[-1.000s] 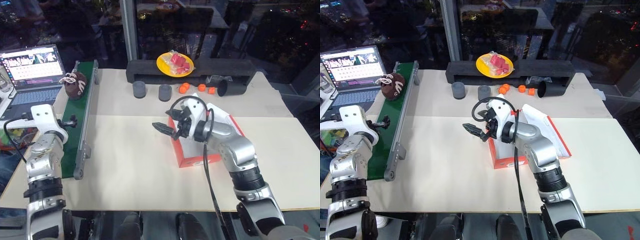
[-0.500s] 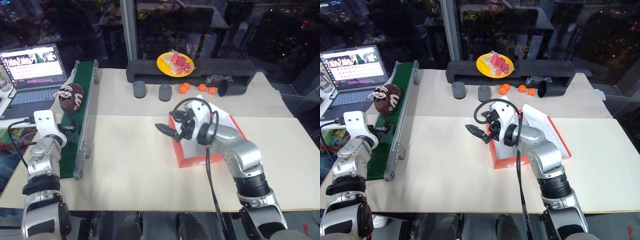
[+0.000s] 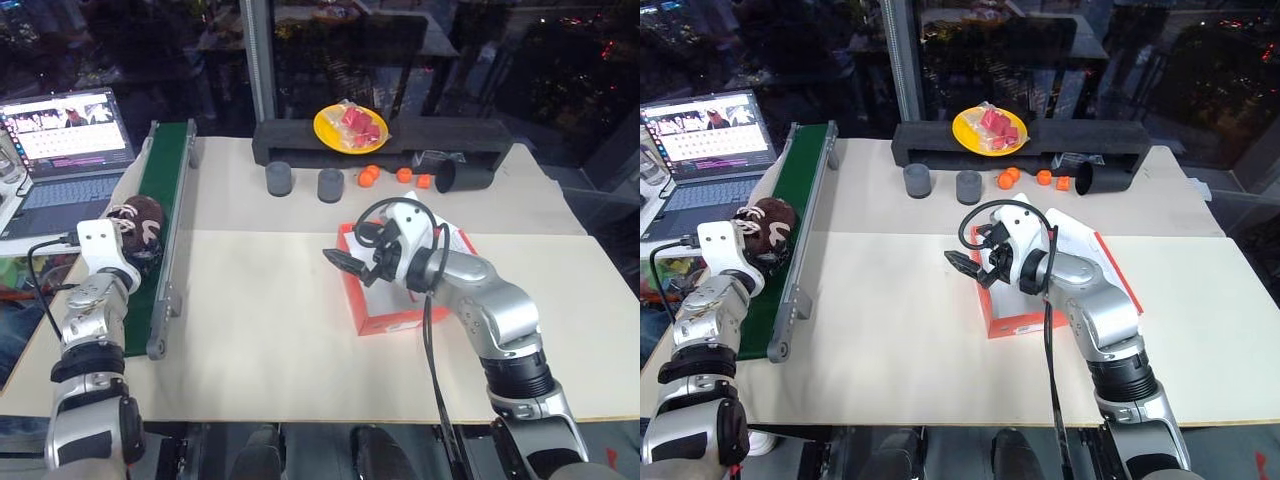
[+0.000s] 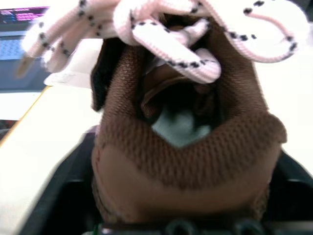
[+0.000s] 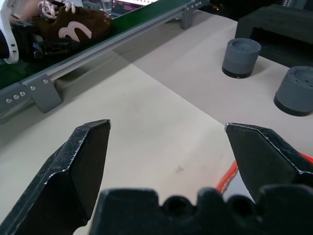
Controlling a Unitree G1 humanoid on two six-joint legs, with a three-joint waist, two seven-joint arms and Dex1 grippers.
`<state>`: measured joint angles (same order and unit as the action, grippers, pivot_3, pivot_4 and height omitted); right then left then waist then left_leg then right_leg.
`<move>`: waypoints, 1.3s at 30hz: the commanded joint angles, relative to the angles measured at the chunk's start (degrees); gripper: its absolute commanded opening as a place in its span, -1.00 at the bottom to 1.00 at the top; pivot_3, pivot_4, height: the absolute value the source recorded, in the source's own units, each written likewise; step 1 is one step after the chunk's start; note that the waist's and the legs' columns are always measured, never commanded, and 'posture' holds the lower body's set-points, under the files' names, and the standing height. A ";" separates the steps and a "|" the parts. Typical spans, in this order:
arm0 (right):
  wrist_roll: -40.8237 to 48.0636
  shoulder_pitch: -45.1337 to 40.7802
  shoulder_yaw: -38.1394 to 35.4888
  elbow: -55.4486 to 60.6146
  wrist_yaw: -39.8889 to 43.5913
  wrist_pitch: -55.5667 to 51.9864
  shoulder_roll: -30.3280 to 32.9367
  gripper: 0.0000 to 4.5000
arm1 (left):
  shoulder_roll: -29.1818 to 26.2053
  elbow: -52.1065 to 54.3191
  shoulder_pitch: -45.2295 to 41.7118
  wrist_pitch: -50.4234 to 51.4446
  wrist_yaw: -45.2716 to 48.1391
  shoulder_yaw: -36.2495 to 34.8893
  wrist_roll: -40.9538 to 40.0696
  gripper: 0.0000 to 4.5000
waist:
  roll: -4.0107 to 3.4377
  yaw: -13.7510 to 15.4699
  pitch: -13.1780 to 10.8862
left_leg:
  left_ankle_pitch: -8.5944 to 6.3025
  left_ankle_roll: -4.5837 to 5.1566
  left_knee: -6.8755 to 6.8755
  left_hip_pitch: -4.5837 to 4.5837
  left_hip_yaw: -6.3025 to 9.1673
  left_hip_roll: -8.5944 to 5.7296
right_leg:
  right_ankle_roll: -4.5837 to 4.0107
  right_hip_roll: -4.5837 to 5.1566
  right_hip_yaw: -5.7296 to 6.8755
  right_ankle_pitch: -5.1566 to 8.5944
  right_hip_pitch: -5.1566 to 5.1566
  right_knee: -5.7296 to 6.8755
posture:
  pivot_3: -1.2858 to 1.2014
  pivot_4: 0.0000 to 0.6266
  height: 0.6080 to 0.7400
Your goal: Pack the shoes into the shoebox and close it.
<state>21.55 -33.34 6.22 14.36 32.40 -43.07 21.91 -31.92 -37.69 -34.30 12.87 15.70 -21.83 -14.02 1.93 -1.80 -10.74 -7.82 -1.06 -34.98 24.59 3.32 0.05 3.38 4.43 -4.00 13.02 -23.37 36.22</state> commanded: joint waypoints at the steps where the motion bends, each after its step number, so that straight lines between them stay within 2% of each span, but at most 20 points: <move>1: 0.44 -1.90 -1.20 2.80 0.03 -0.33 0.83 1.00 | 0.95 6.74 -3.05 2.70 -0.15 -0.63 -2.96 0.18 | 0.00 0.27 0.00 | 0.00 0.00 -0.01 0.01 0.01 0.00 | 0.00 0.00 0.00 0.00 0.00 0.00 | 0.03 -0.52 1.00; 5: 1.19 -2.79 -2.29 2.90 -0.37 -0.85 0.74 1.00 | 3.03 16.15 -6.67 5.55 1.65 0.57 -6.49 0.18 | 0.13 0.65 -0.02 | 0.01 -0.01 -0.06 0.08 0.01 0.00 | 0.03 0.00 0.01 -0.02 0.00 -0.03 | 0.03 -0.52 1.00; 9: 12.07 -6.42 -12.87 2.15 -5.89 -6.74 -6.85 1.00 | 7.22 28.65 -12.13 12.17 5.54 4.81 -12.97 0.18 | 0.17 0.93 -0.03 | 0.02 -0.03 -0.08 0.26 0.07 -0.01 | 0.02 -0.01 0.04 -0.03 -0.13 -0.02 | 0.03 -0.52 1.00; 16: 28.35 -13.19 -26.88 0.12 -15.69 -13.97 -12.84 1.00 | 12.04 44.17 -15.33 23.88 8.75 14.55 -19.12 0.18 | 0.16 0.23 -0.03 | 0.02 -0.02 -0.02 0.27 0.08 -0.05 | 0.06 0.01 0.01 -0.06 -0.15 -0.02 | 0.03 -0.52 1.00; 20: 35.60 -15.92 -32.98 -2.19 -20.36 -13.06 -13.06 1.00 | 16.43 46.21 -15.88 27.33 7.76 14.78 -23.45 0.18 | 0.15 -0.73 -0.03 | 0.02 -0.01 -0.04 0.25 0.07 -0.01 | 0.02 -0.03 0.00 -0.09 -0.19 0.06 | 0.03 -0.52 1.00; 23: 38.73 -17.33 -35.55 -3.69 -22.76 -12.17 -11.78 1.00 | 18.41 47.51 -13.82 28.72 9.38 17.92 -23.99 0.18 | 0.15 -0.83 -0.03 | 0.02 -0.01 -0.04 0.25 0.05 -0.01 | 0.02 -0.03 -0.01 -0.09 -0.18 0.03 | 0.03 -0.52 1.00; 30: 41.74 -17.25 -33.65 -2.65 -25.79 -11.34 -11.22 1.00 | 19.47 47.54 -13.90 29.25 10.28 19.34 -23.97 0.18 | 0.09 -0.99 -0.05 | 0.03 0.00 -0.01 0.30 0.01 -0.01 | 0.02 -0.05 -0.07 -0.08 -0.29 0.05 | 0.03 -0.52 1.00; 33: 41.86 -16.70 -32.59 -2.75 -26.66 -10.57 -11.65 0.68 | 19.66 47.26 -14.43 28.97 10.65 19.84 -23.56 0.18 | 0.09 -0.87 -0.05 | 0.03 0.00 -0.02 0.31 0.00 -0.01 | 0.02 -0.05 -0.07 -0.08 -0.29 0.04 | 0.03 -0.52 1.00; 38: 42.08 -16.03 -31.42 -3.21 -27.46 -9.94 -11.81 -0.03 | 19.69 47.05 -14.95 29.08 11.10 20.18 -23.33 0.18 | 0.08 -0.73 -0.05 | 0.03 0.00 -0.03 0.41 0.01 -0.02 | 0.03 -0.04 -0.06 -0.08 -0.32 -0.01 | 0.03 -0.52 1.00; 39: 41.87 -15.94 -31.38 -3.54 -27.73 -9.78 -11.79 -0.23 | 19.69 47.04 -14.96 29.17 11.18 20.26 -23.31 0.18 | 0.08 -0.72 -0.05 | 0.03 0.00 -0.03 0.42 0.01 -0.02 | 0.03 -0.04 -0.06 -0.08 -0.33 -0.01 | 0.03 -0.52 1.00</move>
<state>61.64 -48.71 -27.20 9.37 4.47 -53.89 10.20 -12.55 8.04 -47.37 42.45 26.44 -2.22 -37.29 2.01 -2.52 -10.79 -7.79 -1.06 -35.01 25.01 3.33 0.03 3.40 4.39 -4.06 12.94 -23.72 36.22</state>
